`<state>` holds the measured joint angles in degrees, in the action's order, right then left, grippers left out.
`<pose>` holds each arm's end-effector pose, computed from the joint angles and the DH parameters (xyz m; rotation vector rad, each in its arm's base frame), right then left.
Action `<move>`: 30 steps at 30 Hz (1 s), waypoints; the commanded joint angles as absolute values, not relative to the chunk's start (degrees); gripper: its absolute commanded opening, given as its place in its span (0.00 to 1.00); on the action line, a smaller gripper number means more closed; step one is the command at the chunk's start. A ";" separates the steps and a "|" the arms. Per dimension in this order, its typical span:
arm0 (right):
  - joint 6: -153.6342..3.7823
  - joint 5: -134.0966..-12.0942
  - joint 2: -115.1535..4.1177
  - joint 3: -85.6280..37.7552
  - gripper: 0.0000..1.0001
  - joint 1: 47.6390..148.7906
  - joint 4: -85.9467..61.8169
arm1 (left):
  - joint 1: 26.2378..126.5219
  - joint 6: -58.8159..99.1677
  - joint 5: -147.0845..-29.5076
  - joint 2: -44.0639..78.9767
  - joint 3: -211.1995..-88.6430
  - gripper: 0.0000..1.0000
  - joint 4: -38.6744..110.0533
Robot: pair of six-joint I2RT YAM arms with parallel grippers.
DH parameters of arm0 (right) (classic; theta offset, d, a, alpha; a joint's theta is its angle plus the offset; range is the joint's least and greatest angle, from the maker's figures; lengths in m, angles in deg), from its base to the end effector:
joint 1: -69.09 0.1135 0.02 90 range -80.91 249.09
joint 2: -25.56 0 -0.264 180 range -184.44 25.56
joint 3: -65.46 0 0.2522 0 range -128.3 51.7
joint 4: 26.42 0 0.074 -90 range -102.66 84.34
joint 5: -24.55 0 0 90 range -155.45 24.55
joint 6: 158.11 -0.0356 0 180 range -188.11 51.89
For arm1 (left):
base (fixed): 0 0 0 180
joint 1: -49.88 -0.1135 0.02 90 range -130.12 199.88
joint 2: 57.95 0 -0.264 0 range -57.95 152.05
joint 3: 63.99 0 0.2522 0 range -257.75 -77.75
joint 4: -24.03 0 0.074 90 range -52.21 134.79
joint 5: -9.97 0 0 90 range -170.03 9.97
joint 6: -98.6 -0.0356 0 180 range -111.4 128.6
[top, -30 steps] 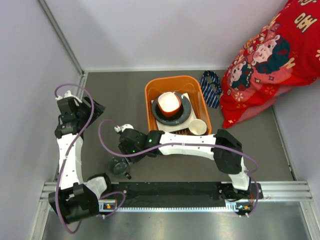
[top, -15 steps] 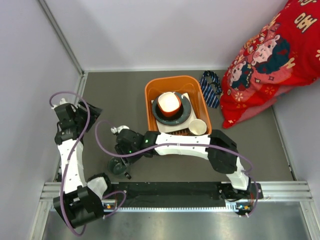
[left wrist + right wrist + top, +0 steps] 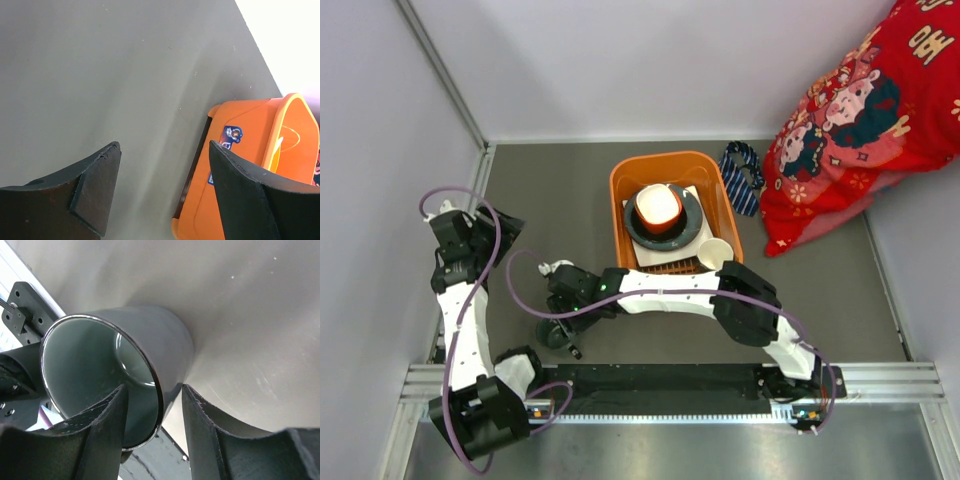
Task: Place the mixed dishes into the plastic bin
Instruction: Pick up the cup at the center of the board.
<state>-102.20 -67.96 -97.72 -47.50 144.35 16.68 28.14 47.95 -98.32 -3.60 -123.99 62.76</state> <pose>0.1202 0.4629 0.2010 -0.9695 2.5257 0.7638 0.1968 0.0665 0.2940 -0.9321 1.9491 -0.5210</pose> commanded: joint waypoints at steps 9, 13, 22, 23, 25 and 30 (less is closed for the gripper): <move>-101.33 -70.90 -99.24 -49.91 0.20 145.29 14.32 | 27.64 47.71 -99.72 -2.49 -124.77 0.75 59.33; -100.55 -71.17 -98.10 -49.12 0.07 145.29 14.15 | 27.73 47.62 -99.64 -2.40 -124.86 0.75 59.41; -98.79 -66.52 -90.64 -44.46 0.00 145.20 12.83 | 27.64 47.36 -99.55 -2.14 -125.12 0.75 59.50; -98.52 -65.73 -88.63 -44.37 0.00 145.03 12.92 | 27.64 47.36 -99.55 -2.05 -125.13 0.75 59.42; -98.08 -62.48 -86.68 -44.10 0.00 144.59 13.88 | 27.64 47.36 -99.55 -2.14 -125.13 0.75 59.42; -97.56 -59.92 -78.44 -42.70 0.00 141.43 13.27 | 27.73 47.36 -100.68 -2.05 -124.86 0.75 58.80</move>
